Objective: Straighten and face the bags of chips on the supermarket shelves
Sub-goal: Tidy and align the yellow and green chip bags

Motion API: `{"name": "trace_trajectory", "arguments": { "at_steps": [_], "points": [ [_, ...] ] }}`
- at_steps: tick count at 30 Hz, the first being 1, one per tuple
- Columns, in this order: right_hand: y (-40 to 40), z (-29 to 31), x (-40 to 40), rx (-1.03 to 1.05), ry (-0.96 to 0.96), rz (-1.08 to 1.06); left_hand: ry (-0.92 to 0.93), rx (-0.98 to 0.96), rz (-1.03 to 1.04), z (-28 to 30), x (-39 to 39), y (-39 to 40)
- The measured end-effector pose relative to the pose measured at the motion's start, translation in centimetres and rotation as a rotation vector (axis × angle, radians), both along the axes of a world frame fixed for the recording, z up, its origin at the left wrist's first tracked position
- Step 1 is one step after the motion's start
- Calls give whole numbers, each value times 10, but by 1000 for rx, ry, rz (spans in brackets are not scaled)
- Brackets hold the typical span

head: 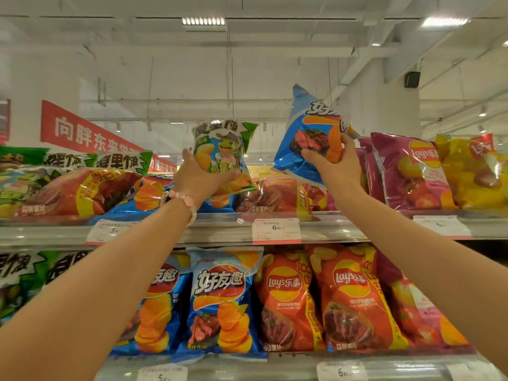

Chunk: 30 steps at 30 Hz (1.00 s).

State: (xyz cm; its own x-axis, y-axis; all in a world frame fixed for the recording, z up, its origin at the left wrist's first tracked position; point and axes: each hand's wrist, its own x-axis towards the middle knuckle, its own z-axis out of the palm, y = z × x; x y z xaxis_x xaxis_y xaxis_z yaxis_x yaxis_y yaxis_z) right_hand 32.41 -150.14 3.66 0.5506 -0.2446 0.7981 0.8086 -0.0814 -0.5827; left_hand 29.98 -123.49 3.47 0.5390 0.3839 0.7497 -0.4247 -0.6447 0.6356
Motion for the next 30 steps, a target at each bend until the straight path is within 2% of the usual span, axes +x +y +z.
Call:
{"name": "trace_trajectory", "arguments": {
  "at_steps": [4, 11, 17, 21, 26, 28, 30],
  "points": [
    [25, 1, 1, -24, 14, -14, -105, -12, 6, 13, -19, 26],
    [107, -12, 1, -242, 61, 57, -87, -54, -5, 8, -45, 82],
    [172, -6, -2, -568, 114, -169, -59, -3, -44, 10, -64, 121],
    [193, -15, 5, -714, 287, -303, -70, 3, -98, 9, -77, 142],
    [195, -13, 8, -714, 506, -211, -52, 48, -142, 5, -90, 166],
    [199, -12, 3, -726, 552, -252, -29, 48, -173, 2, -93, 174],
    [209, -13, -8, -711, 490, -390, -13, 57, -191, -1, -95, 180]
  ]
}}
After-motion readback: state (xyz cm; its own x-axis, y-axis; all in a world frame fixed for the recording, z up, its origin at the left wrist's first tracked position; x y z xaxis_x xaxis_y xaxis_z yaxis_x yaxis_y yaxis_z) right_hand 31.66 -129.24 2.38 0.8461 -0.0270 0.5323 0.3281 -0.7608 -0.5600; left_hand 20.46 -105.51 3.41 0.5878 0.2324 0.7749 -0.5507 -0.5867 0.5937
